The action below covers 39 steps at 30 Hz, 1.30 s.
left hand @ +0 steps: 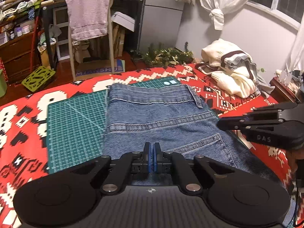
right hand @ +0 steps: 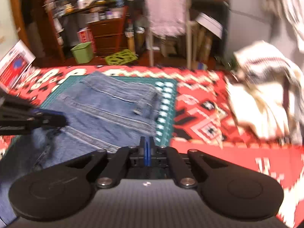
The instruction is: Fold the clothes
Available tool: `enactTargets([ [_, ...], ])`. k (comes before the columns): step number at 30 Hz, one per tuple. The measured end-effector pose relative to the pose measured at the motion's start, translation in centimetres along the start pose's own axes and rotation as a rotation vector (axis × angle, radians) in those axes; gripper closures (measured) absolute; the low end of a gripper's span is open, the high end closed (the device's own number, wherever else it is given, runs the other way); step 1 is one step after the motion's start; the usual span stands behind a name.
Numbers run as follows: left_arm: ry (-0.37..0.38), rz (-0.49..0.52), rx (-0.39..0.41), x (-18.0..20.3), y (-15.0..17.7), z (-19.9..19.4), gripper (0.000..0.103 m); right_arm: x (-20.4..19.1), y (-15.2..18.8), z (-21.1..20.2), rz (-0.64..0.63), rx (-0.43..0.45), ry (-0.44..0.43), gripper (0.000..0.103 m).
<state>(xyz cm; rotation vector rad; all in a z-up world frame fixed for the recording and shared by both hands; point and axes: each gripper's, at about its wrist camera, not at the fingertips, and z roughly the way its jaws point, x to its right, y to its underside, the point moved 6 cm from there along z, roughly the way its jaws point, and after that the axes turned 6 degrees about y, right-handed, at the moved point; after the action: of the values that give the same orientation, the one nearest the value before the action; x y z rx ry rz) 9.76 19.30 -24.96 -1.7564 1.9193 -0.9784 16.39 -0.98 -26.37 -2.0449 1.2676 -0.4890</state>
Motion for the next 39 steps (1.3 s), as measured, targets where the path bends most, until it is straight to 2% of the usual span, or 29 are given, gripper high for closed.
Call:
enactTargets([
  [4, -0.019, -0.032, 0.014, -1.3, 0.3, -1.2, 0.098, -0.1, -0.7, -1.3, -0.02, 0.047, -0.031, 0.097],
  [8, -0.001, -0.079, 0.017, -1.8, 0.2, -1.1, 0.098, -3.1, -1.8, -1.4, -0.085, 0.061, -0.095, 0.097],
  [12, -0.019, -0.04, -0.017, -1.1, 0.2, 0.6, 0.098, -6.3, -2.0, -0.4, -0.141, 0.026, -0.135, 0.097],
  [14, -0.032, -0.022, -0.02, -1.0, 0.2, 0.9, 0.098, -6.8, -1.5, 0.6, -0.16, -0.017, -0.121, 0.097],
  [18, -0.028, -0.013, -0.03, -1.3, 0.5, 0.1, 0.099, -4.2, -0.9, 0.9, -0.114, -0.03, -0.095, 0.096],
  [19, -0.025, -0.009, -0.033, -1.5, 0.8, -0.4, 0.099, -3.3, -0.8, 0.5, -0.108, -0.031, -0.087, 0.1],
  [20, -0.023, -0.004, -0.036, -1.6, 1.0, -0.9, 0.099, -2.4, -0.7, 0.1, -0.102, -0.033, -0.08, 0.1],
  [21, -0.02, 0.0, -0.039, -1.7, 1.3, -1.4, 0.099, -1.5, -0.6, -0.3, -0.097, -0.034, -0.072, 0.098],
  [22, -0.019, 0.001, -0.041, -1.8, 1.5, -2.0, 0.099, -0.7, -0.5, -1.0, -0.093, -0.033, -0.06, 0.092],
  [24, -0.006, -0.015, -0.041, -2.0, 2.2, -3.8, 0.099, 1.0, -0.1, -2.5, -0.083, -0.031, -0.041, 0.09],
  [25, 0.002, -0.025, -0.041, -2.1, 2.5, -4.7, 0.099, 1.8, 0.1, -3.7, -0.06, -0.032, -0.063, 0.09],
  [28, 0.021, -0.081, -0.035, -2.7, 4.0, -7.7, 0.096, 2.7, 1.5, -6.9, -0.03, -0.051, -0.121, 0.088],
  [33, 0.042, -0.241, -0.029, -4.0, 7.6, -12.6, 0.084, 2.3, 6.0, -11.4, -0.034, -0.143, -0.175, 0.08],
  [36, 0.036, -0.322, -0.03, -4.4, 9.9, -14.8, 0.079, 1.9, 8.9, -13.1, -0.014, -0.177, -0.174, 0.073],
  [39, -0.006, -0.356, -0.044, -4.3, 12.2, -16.4, 0.074, 1.3, 11.1, -14.2, 0.005, -0.188, -0.162, 0.071],
])
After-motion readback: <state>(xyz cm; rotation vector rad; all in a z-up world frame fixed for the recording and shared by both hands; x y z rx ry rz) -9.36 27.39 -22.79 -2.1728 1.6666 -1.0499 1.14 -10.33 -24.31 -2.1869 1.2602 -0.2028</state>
